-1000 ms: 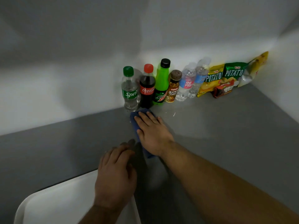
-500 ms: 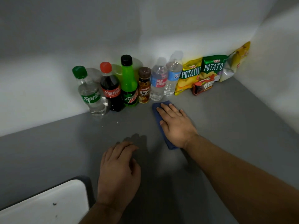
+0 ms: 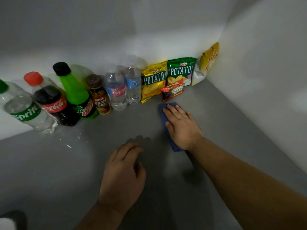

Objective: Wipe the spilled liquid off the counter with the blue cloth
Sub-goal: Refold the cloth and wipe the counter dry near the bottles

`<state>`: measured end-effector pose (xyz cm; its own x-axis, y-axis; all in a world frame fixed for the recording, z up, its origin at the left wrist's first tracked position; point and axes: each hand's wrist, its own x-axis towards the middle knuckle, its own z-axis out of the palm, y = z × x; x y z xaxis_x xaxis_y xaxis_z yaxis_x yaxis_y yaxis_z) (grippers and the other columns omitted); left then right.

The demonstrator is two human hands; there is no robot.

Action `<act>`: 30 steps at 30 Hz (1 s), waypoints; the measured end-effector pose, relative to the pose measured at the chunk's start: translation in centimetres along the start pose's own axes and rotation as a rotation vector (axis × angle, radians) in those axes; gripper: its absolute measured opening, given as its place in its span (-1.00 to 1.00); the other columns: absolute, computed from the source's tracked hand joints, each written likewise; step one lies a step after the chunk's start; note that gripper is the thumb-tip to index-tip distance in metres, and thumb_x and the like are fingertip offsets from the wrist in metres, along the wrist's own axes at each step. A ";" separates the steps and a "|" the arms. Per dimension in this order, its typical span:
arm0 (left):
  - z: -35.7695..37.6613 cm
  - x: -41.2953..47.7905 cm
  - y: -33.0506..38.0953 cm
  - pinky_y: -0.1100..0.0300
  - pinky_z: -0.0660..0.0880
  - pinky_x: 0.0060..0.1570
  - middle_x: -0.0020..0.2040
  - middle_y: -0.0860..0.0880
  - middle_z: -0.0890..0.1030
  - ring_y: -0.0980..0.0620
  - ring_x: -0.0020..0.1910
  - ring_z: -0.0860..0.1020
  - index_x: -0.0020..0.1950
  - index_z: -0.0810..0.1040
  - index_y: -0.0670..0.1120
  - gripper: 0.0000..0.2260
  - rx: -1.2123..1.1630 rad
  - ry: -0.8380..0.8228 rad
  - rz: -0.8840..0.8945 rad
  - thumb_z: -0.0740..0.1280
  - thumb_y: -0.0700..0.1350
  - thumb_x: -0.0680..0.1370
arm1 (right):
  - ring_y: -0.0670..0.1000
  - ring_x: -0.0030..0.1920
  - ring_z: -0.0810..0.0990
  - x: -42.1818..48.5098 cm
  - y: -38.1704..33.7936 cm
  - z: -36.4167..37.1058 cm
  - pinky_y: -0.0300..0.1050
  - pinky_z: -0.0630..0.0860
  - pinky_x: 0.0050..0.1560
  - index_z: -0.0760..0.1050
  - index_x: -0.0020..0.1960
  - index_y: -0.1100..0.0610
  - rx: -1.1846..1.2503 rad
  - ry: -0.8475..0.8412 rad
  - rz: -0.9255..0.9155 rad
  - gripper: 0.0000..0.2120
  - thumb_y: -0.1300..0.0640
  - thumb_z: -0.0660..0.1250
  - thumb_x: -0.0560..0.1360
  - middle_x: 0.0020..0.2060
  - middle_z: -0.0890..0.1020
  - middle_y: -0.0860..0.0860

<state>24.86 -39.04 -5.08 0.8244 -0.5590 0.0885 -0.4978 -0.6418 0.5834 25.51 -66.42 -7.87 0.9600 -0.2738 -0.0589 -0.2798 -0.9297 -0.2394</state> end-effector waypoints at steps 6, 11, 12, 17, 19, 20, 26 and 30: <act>2.1 1.2 2.1 -0.03 0.43 0.46 0.37 0.04 0.58 -0.03 0.42 0.48 0.31 0.63 -0.03 -0.65 0.010 -0.040 0.034 0.45 -0.13 0.52 | 0.00 0.65 -0.02 0.1 6.6 -1.8 0.18 -0.01 0.59 0.04 0.66 -0.07 -0.054 0.003 0.047 -0.47 -0.08 -0.03 0.71 0.66 0.06 -0.10; 2.7 1.0 2.5 0.06 0.33 0.48 0.38 0.02 0.57 -0.05 0.43 0.46 0.30 0.64 -0.04 -0.64 0.065 -0.075 0.060 0.48 -0.14 0.50 | 0.06 0.65 0.02 2.7 12.4 -3.6 0.19 -0.01 0.59 0.05 0.67 0.00 -0.064 -0.005 0.138 -0.47 -0.05 -0.02 0.72 0.66 0.08 -0.03; 2.7 0.8 2.5 0.07 0.32 0.48 0.38 0.03 0.57 -0.05 0.43 0.46 0.30 0.64 -0.03 -0.64 0.067 -0.078 0.060 0.49 -0.14 0.50 | 0.08 0.64 0.02 3.4 13.3 -3.9 0.19 0.00 0.59 0.05 0.67 0.01 -0.067 -0.007 0.152 -0.47 -0.04 -0.03 0.72 0.66 0.08 -0.01; 2.4 -0.9 2.1 0.03 0.39 0.44 0.37 0.05 0.56 -0.02 0.42 0.46 0.28 0.64 -0.01 -0.66 0.078 -0.068 0.072 0.36 0.00 0.51 | 0.12 0.63 0.07 5.3 16.6 -5.2 0.21 0.07 0.57 0.05 0.66 0.03 -0.122 -0.027 0.172 -0.48 -0.02 -0.03 0.72 0.66 0.10 0.01; 2.1 -1.7 1.9 -0.01 0.40 0.45 0.37 0.03 0.57 -0.05 0.42 0.46 0.27 0.64 -0.02 -0.63 0.098 -0.075 0.068 0.30 0.05 0.51 | 0.13 0.63 0.06 4.6 17.6 -5.4 0.21 0.07 0.58 0.05 0.66 0.03 -0.110 -0.041 0.167 -0.48 -0.02 -0.02 0.72 0.66 0.09 0.02; 2.0 -2.1 1.8 -0.03 0.40 0.45 0.37 0.01 0.57 -0.07 0.42 0.46 0.27 0.64 -0.04 -0.61 0.108 -0.081 0.075 0.28 0.07 0.52 | 0.15 0.63 0.06 3.9 18.1 -5.5 0.21 0.06 0.59 0.05 0.66 0.05 -0.106 -0.040 0.162 -0.47 0.00 0.00 0.73 0.66 0.09 0.05; 1.3 -4.0 2.1 -0.11 0.39 0.47 0.39 -0.09 0.57 -0.17 0.43 0.47 0.27 0.64 -0.12 -0.60 0.141 -0.101 0.090 0.30 0.03 0.51 | 0.27 0.61 0.11 -4.5 20.4 -5.4 0.17 0.03 0.59 0.13 0.63 0.26 -0.085 -0.015 0.117 -0.46 0.05 0.03 0.71 0.61 0.16 0.25; 0.5 -5.4 2.4 -0.13 0.42 0.44 0.35 -0.13 0.58 -0.21 0.39 0.49 0.27 0.63 -0.14 -0.60 0.146 -0.093 0.095 0.31 0.03 0.51 | 0.29 0.61 0.12 -12.2 21.3 -5.6 0.27 0.09 0.58 0.15 0.63 0.24 -0.035 -0.043 0.139 -0.35 -0.08 -0.06 0.64 0.61 0.17 0.23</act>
<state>19.11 -37.78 -4.57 0.7464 -0.6629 0.0587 -0.6119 -0.6491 0.4519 7.73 -84.26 -6.81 0.9114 -0.3901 -0.1307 -0.4094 -0.8919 -0.1920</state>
